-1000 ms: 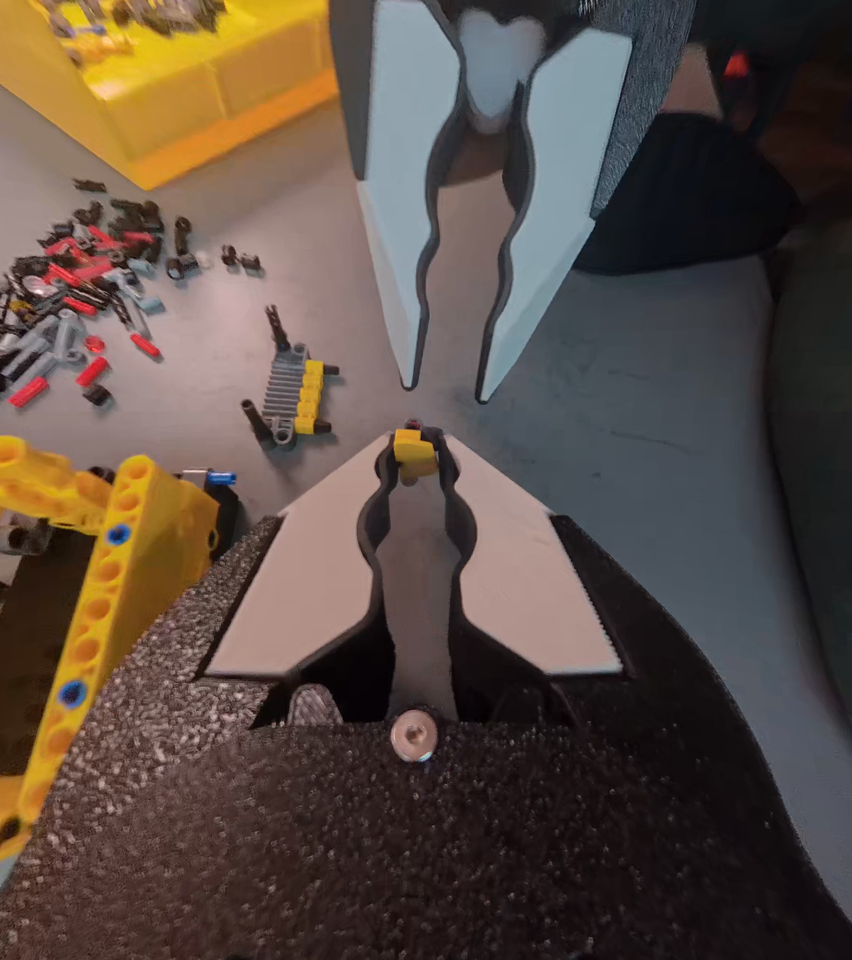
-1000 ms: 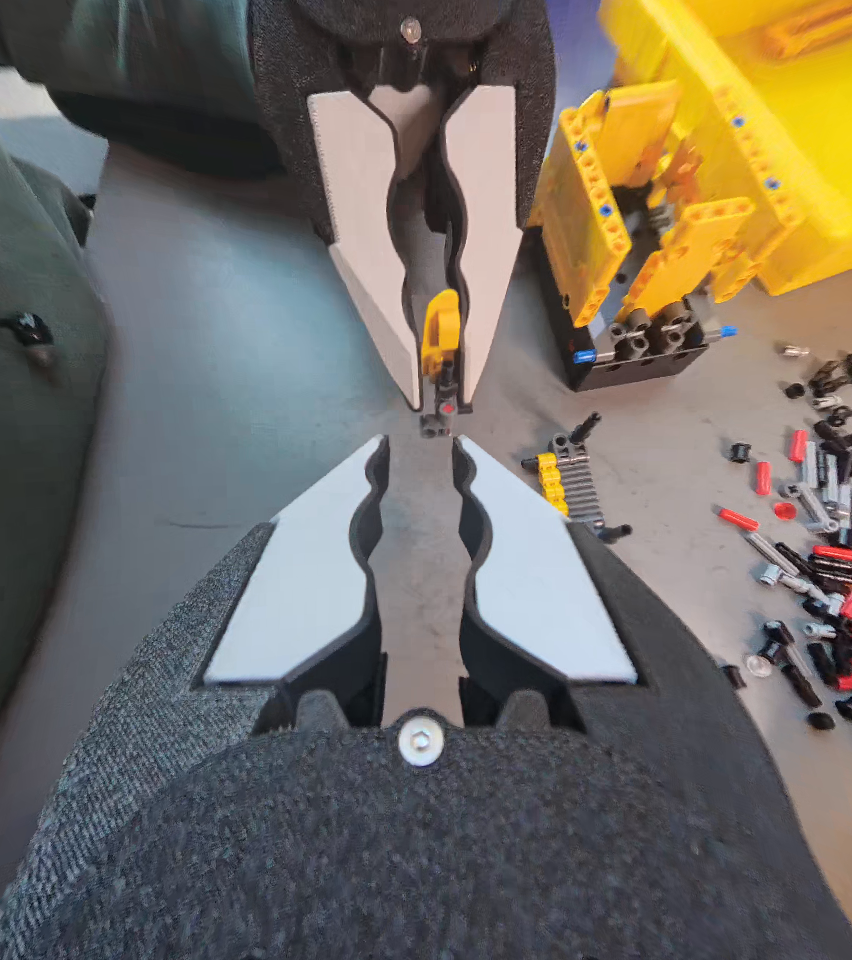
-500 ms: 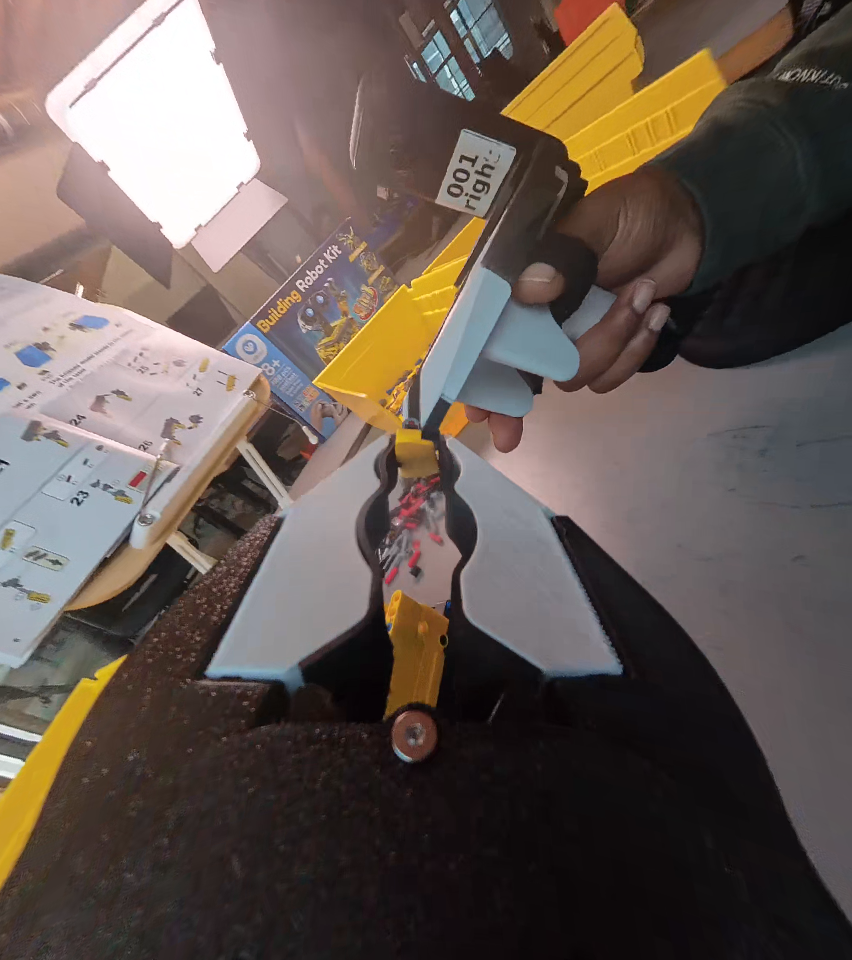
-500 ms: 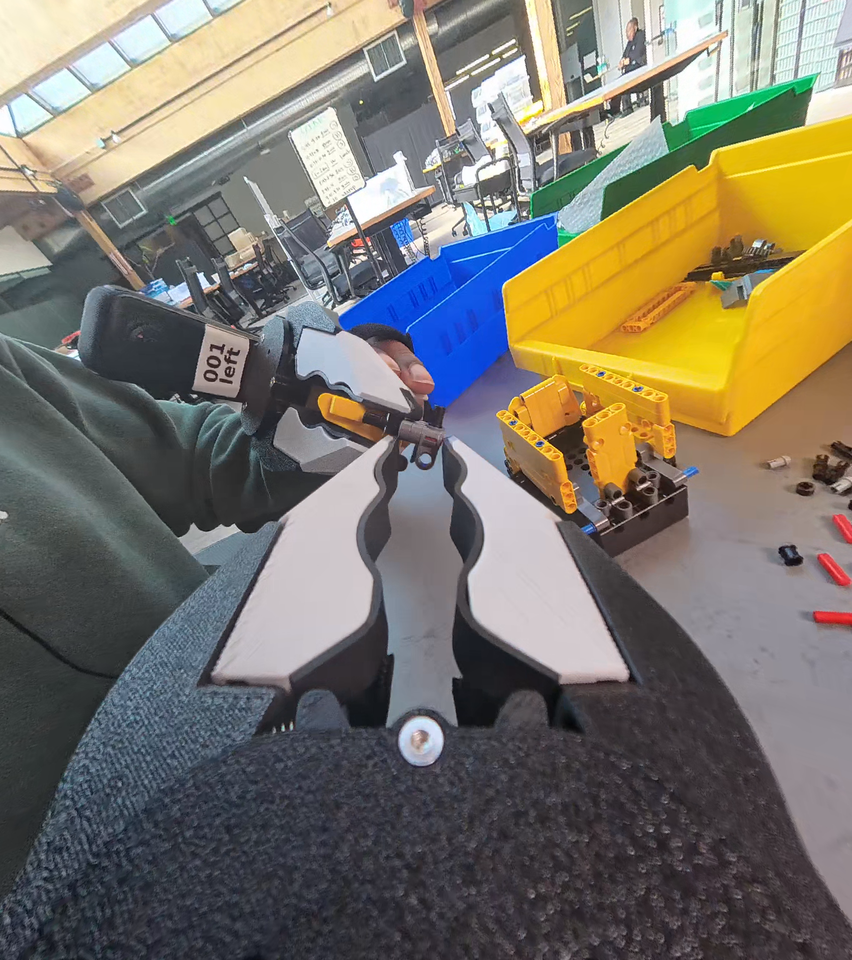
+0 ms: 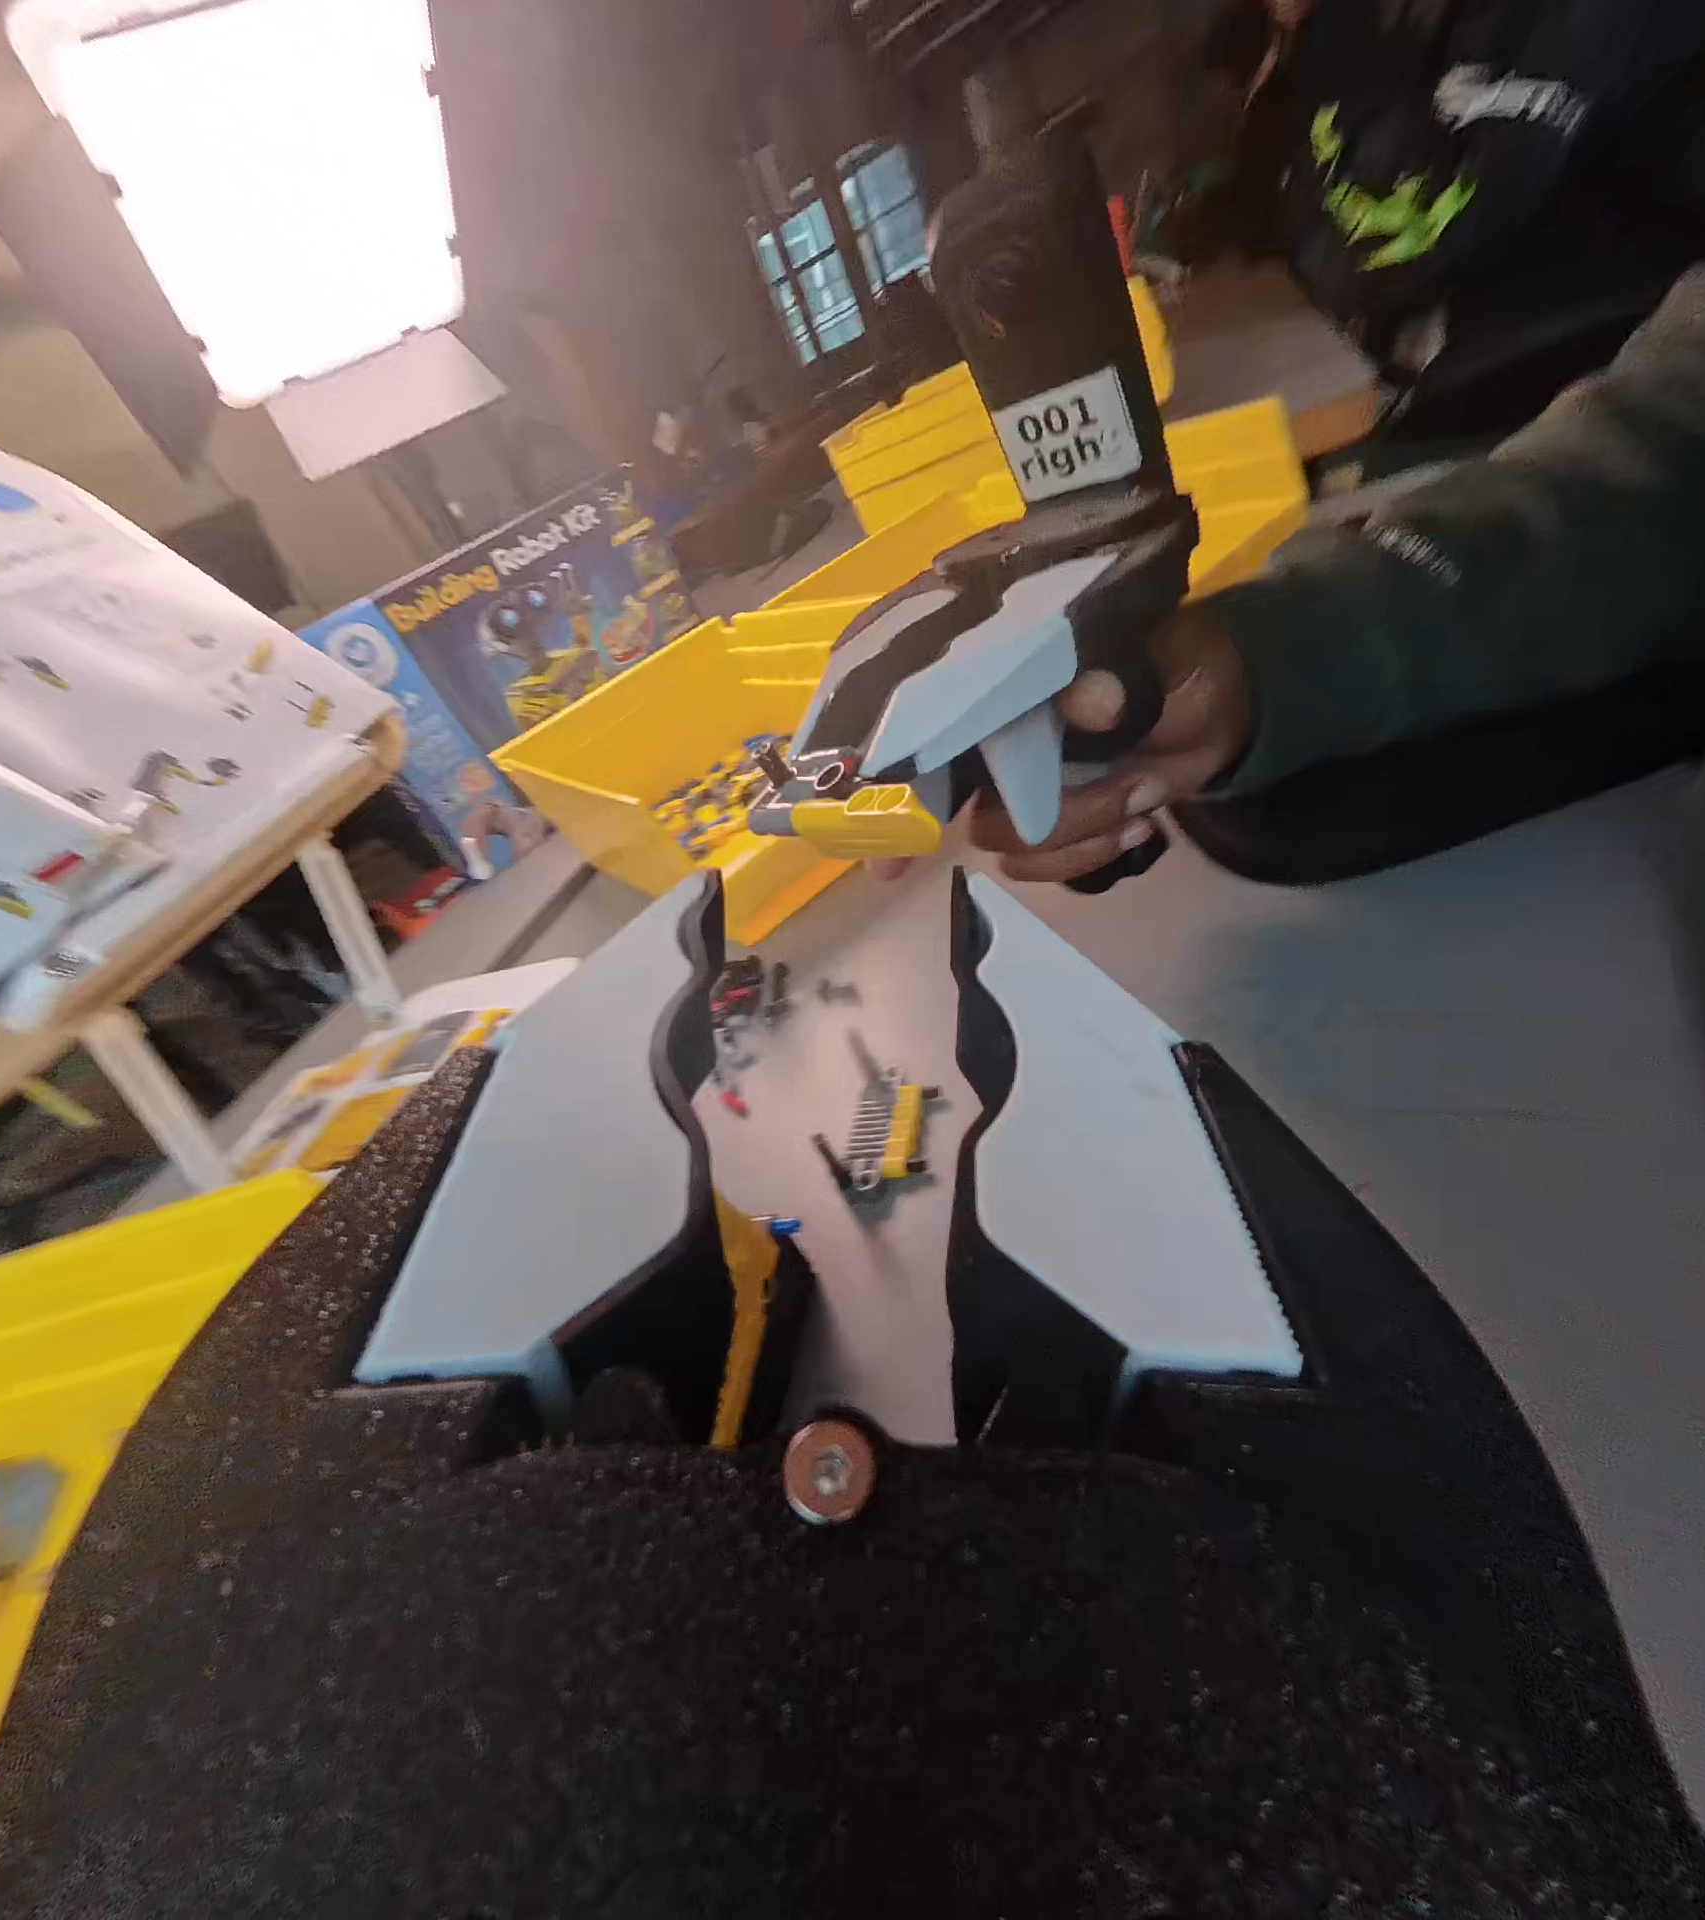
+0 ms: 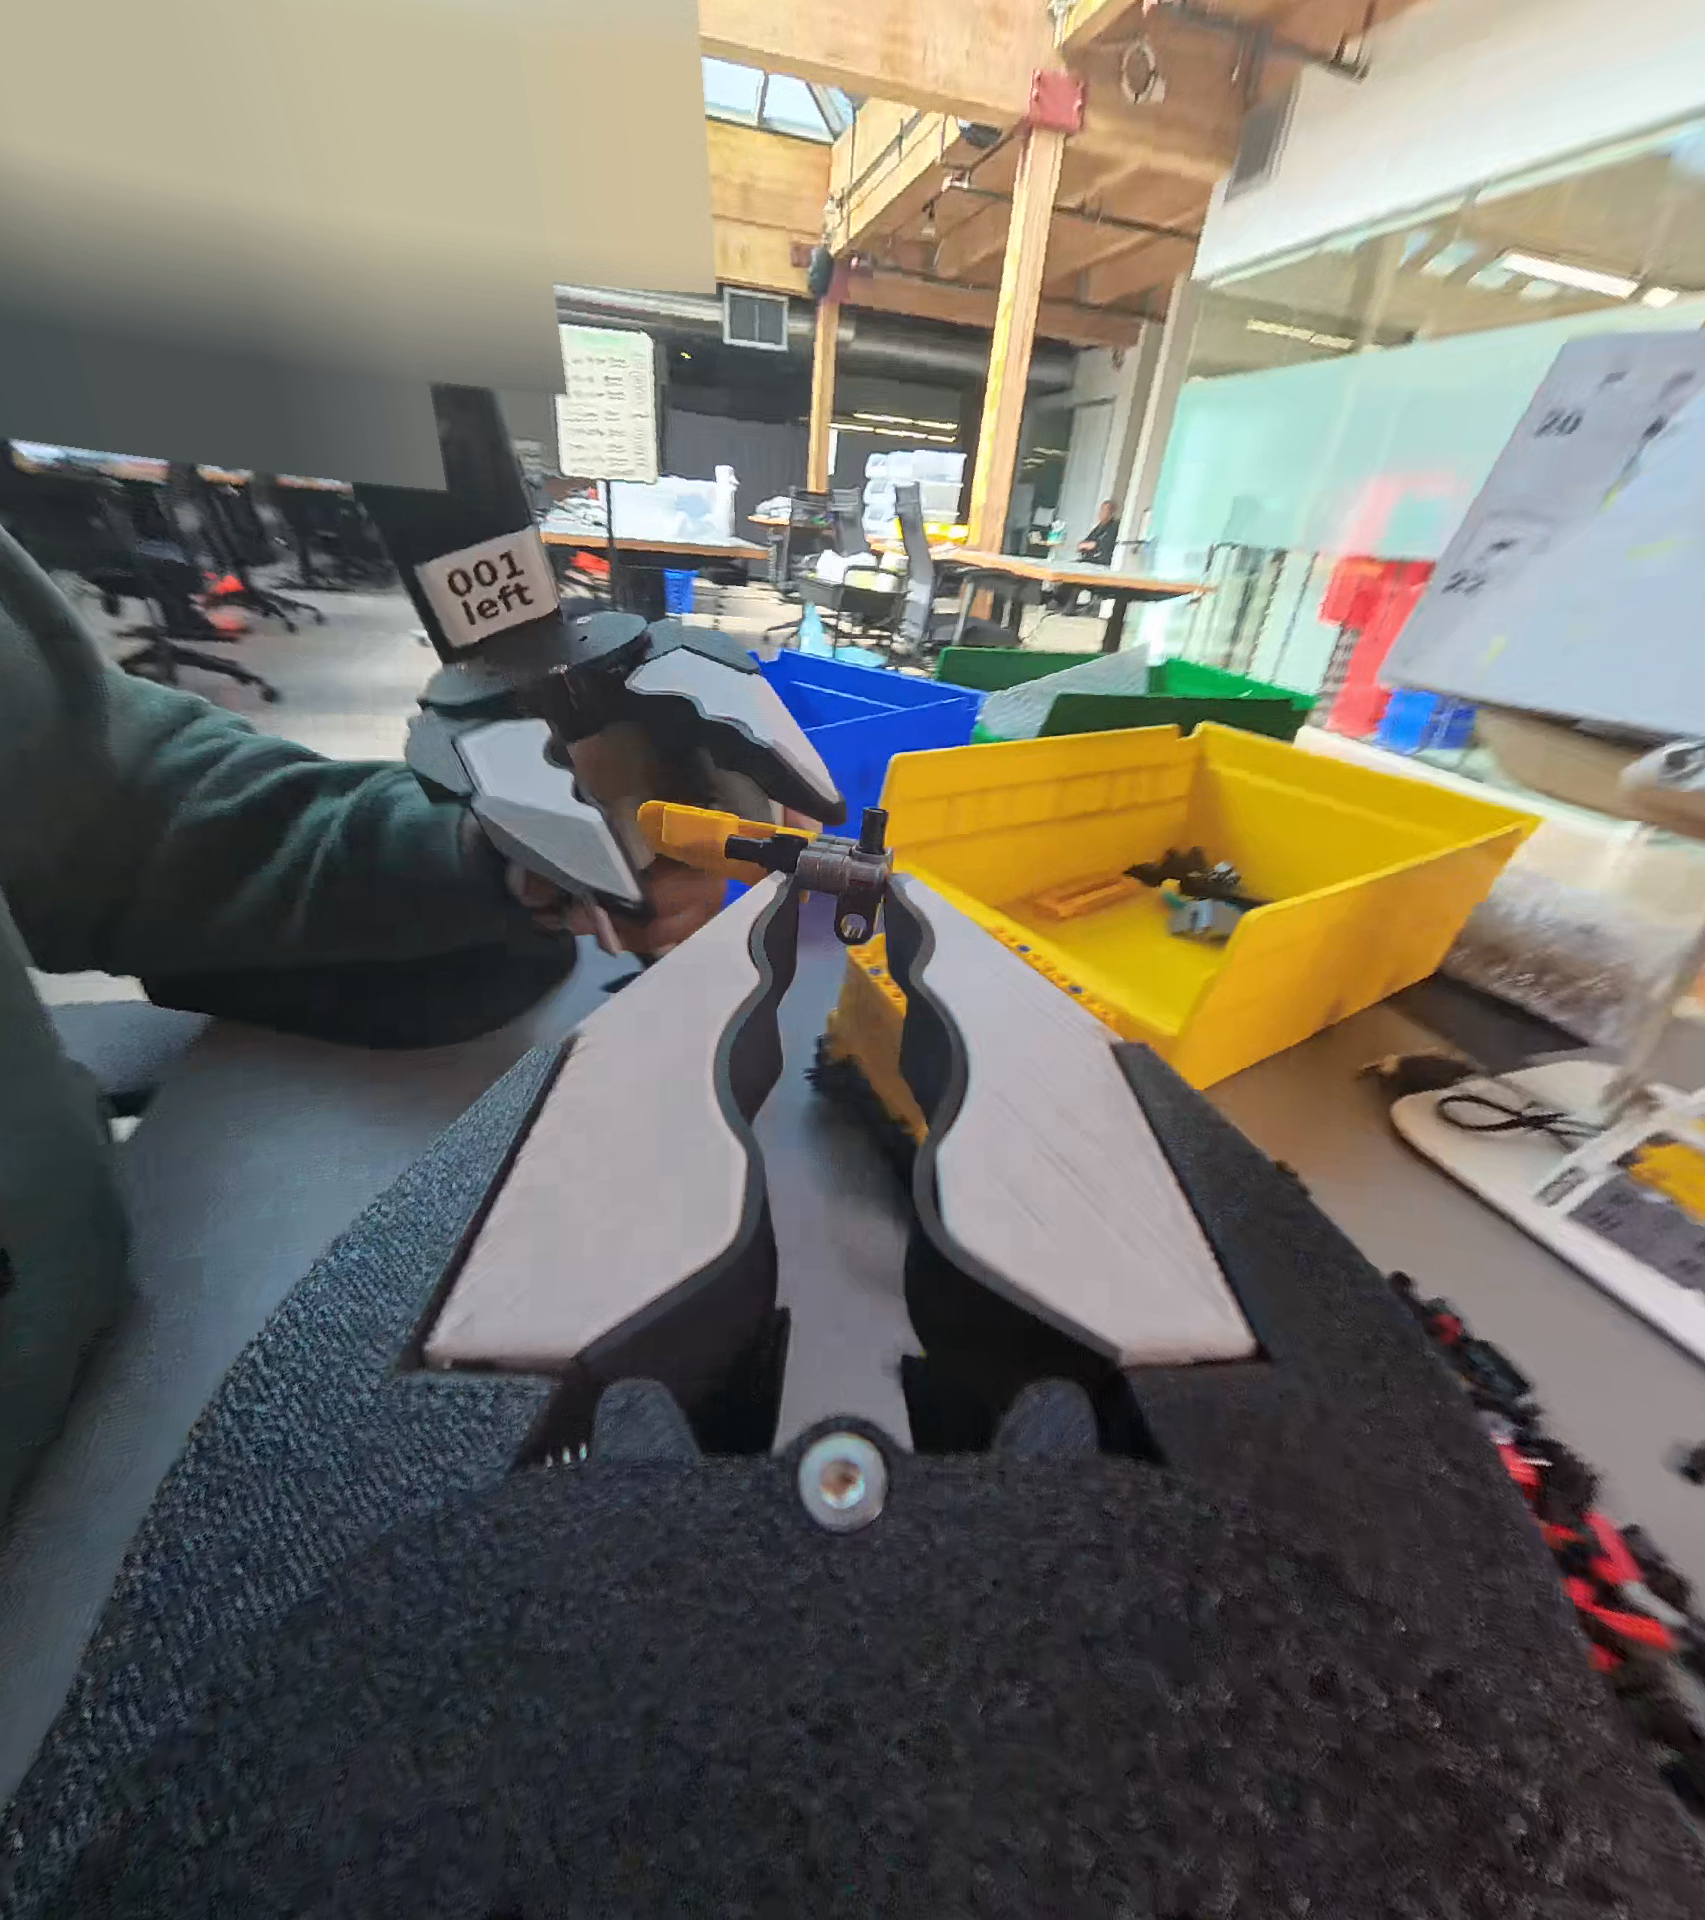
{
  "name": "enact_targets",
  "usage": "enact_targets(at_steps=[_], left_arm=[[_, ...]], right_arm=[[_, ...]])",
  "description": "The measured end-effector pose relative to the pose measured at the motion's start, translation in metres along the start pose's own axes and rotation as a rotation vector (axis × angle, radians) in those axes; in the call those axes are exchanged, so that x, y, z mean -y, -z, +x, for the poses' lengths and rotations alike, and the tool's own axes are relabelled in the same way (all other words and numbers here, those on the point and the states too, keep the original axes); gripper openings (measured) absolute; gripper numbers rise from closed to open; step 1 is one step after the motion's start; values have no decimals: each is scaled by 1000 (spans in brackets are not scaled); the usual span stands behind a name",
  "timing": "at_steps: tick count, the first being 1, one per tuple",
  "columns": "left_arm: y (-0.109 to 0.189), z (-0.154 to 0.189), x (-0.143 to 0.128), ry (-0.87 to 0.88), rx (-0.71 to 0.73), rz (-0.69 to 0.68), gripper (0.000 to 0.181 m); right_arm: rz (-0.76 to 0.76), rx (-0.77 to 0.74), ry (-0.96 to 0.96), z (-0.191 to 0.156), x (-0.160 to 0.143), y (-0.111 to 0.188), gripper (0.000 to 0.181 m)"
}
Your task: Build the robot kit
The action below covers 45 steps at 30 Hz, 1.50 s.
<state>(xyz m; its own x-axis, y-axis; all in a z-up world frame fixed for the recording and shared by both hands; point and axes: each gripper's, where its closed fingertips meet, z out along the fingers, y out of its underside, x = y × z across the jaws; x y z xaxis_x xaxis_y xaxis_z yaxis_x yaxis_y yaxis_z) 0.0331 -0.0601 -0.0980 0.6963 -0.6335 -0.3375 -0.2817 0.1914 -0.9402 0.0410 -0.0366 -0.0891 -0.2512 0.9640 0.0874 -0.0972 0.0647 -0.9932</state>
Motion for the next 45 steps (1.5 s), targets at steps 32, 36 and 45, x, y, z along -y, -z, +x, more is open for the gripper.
enact_targets(at_steps=[32,36,45], left_arm=[[-15,21,-22,367,-240,19,6],[-17,31,-18,337,-276,28,6],[-17,31,-29,360,-275,-38,12]], right_arm=[[-10,142,-25,-32,-7,-2,39],[-14,203,-86,-42,-10,-3,24],[-30,234,-149,-39,-11,0,22]])
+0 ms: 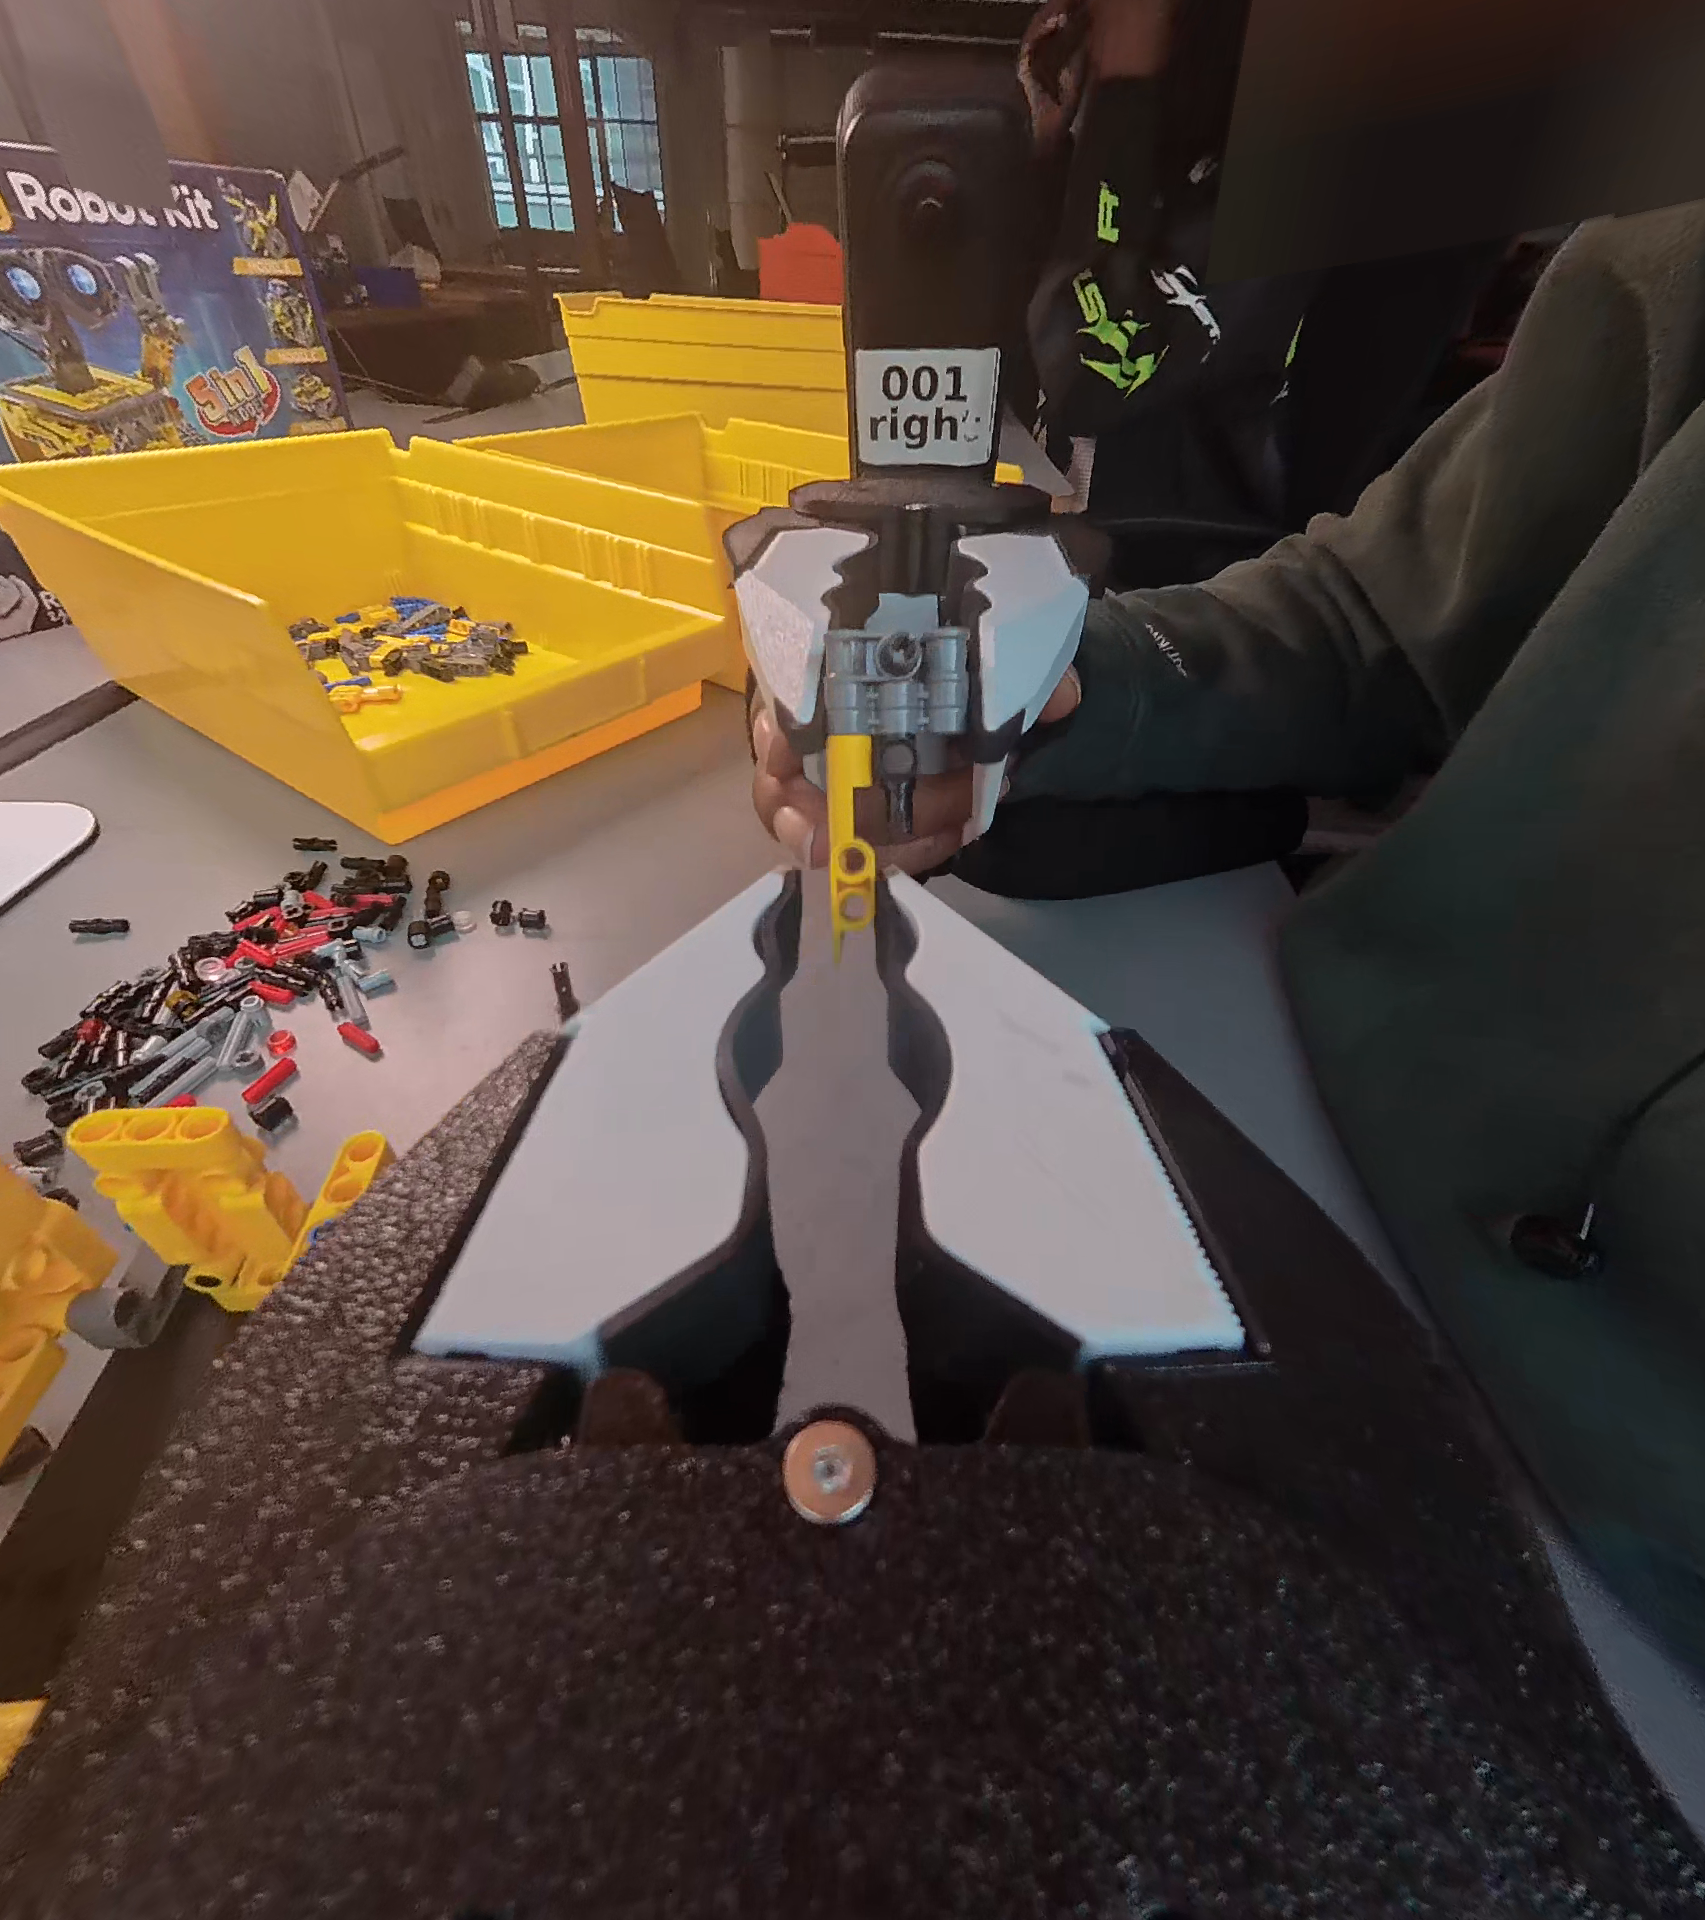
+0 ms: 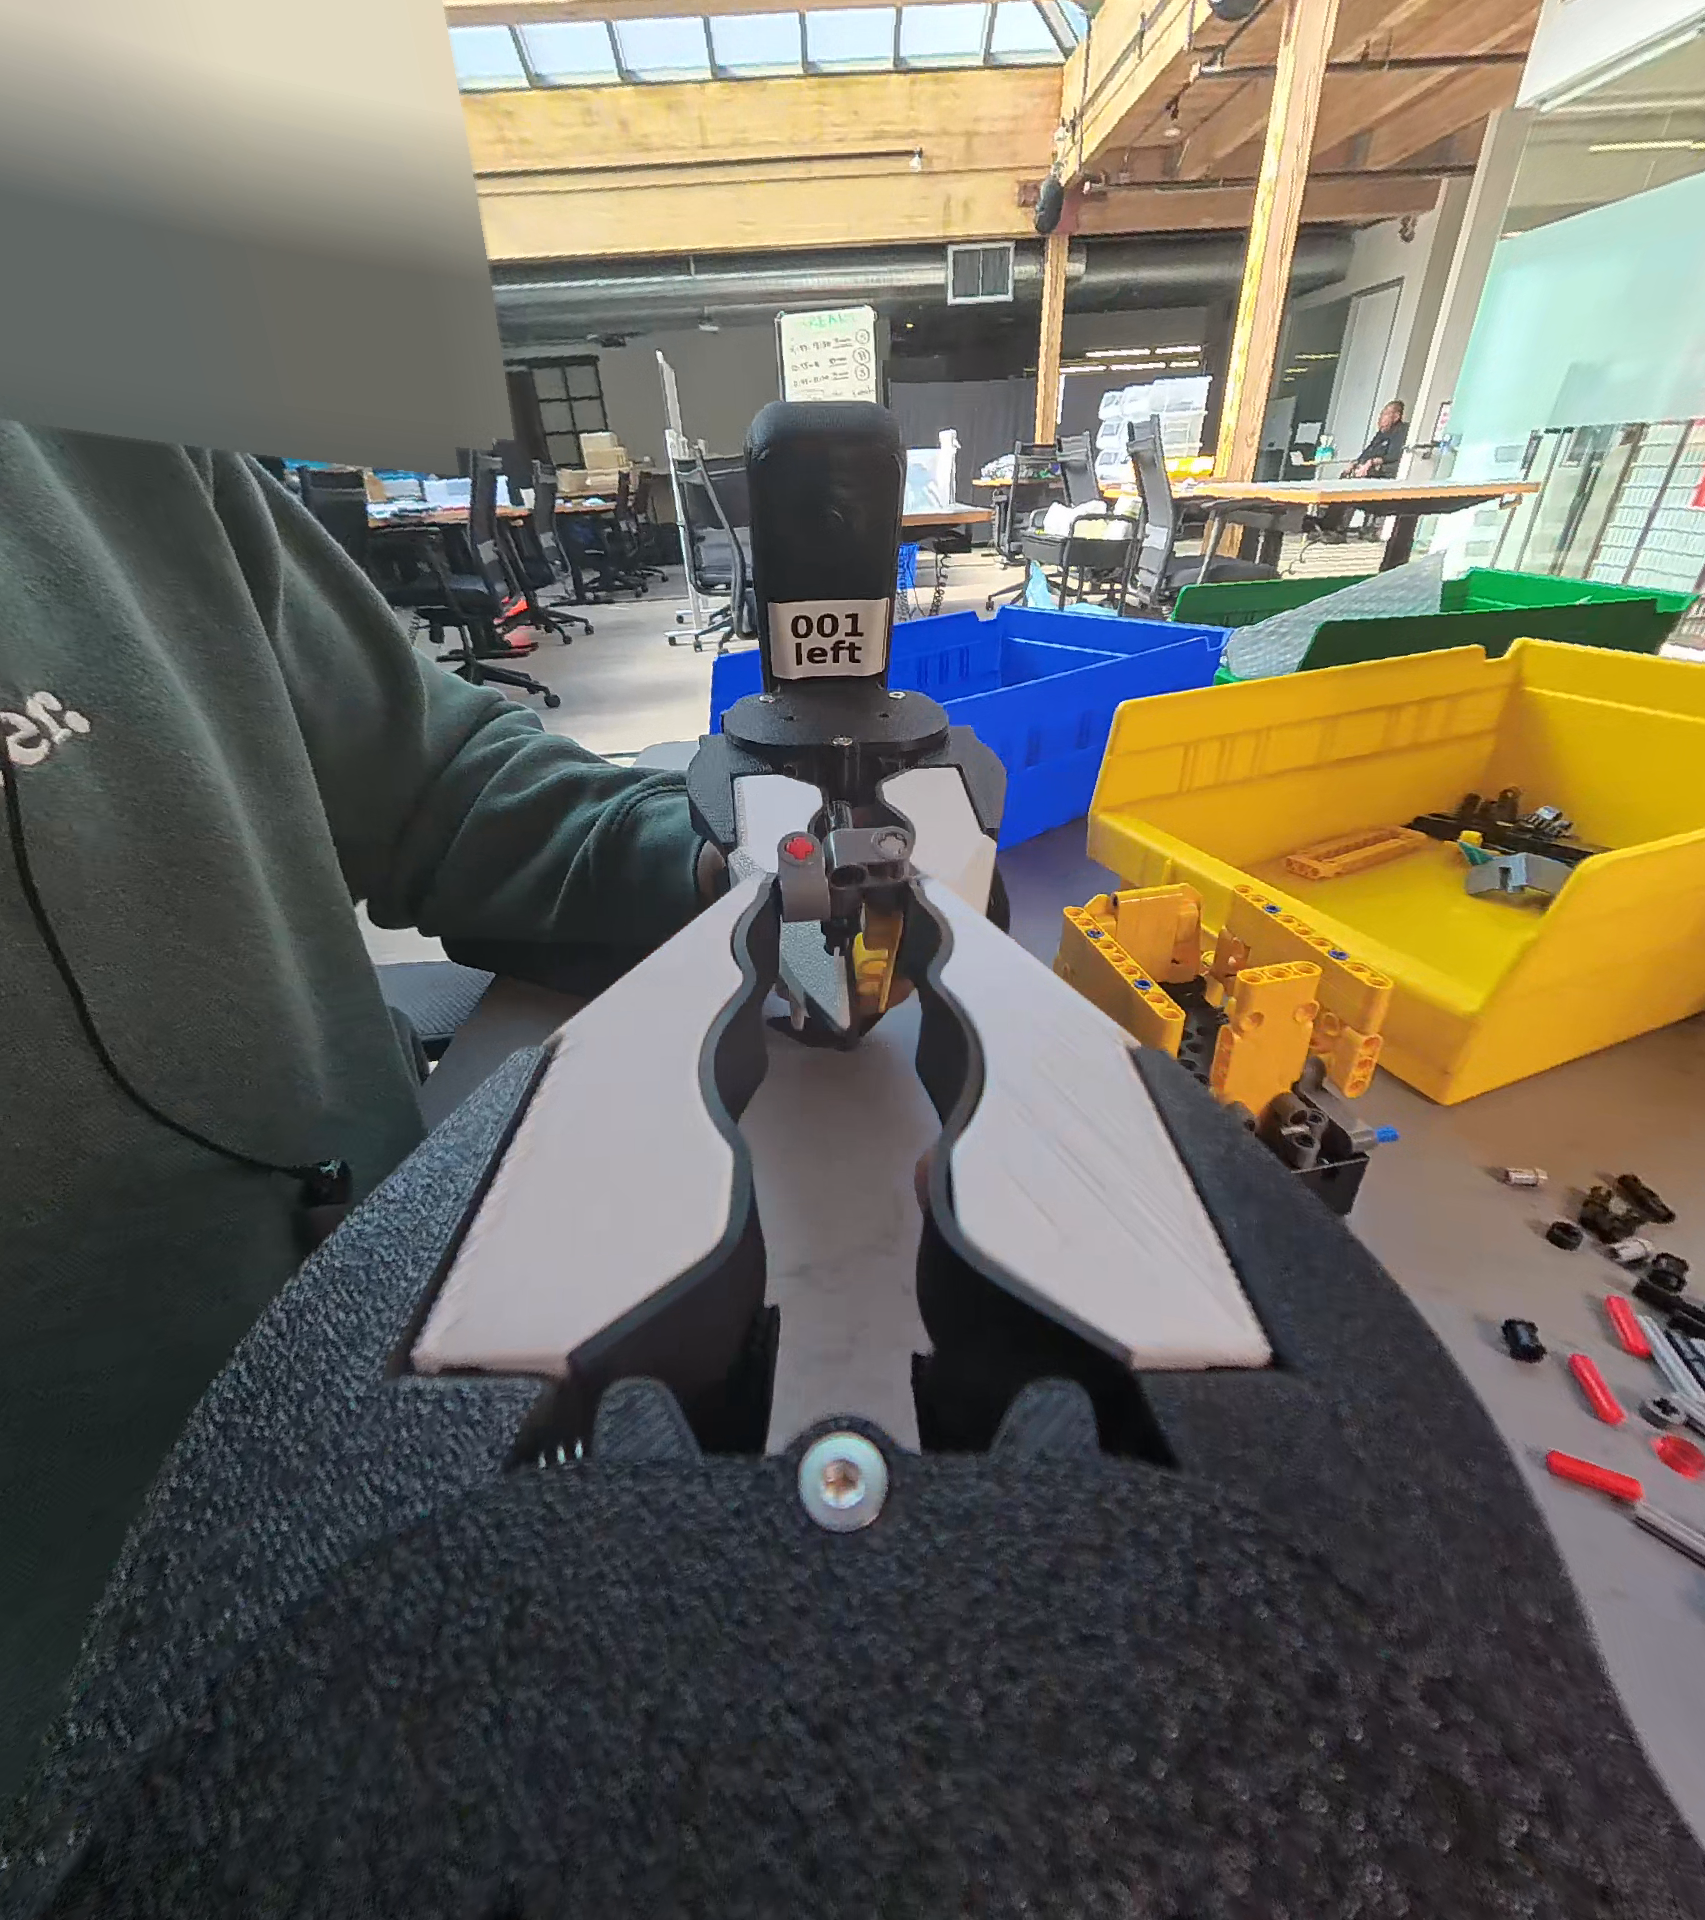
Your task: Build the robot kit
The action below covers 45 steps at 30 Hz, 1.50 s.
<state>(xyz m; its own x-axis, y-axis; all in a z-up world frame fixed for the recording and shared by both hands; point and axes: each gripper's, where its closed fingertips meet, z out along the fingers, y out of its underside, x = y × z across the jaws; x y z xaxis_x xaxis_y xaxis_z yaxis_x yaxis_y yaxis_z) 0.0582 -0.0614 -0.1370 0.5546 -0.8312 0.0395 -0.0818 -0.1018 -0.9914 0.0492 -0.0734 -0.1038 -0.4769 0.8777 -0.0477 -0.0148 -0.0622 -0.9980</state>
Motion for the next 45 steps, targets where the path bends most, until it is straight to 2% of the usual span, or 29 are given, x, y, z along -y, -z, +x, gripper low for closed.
enact_targets(at_steps=[5,8,16,31,36,38,42,45], left_arm=[[2,2,0,9,-15,-8,15],[2,3,-2,5,-6,-27,6],[4,-3,-2,76,1,-29,6],[1,1,2,8,16,18,13],[8,-9,9,-40,86,46,13],[16,-21,14,-69,163,54,10],[35,-55,10,-29,304,2,9],[32,-59,-9,1,296,-94,15]], right_arm=[[-13,0,-14,2,0,3,22],[-12,-5,-18,2,0,2,23],[6,-64,-5,12,0,4,24],[10,-54,-34,10,-1,3,23],[0,-99,-13,18,-1,6,23],[-53,-173,8,33,-5,12,23],[-299,-370,128,75,-27,40,23],[-387,-332,119,75,-42,53,23]])
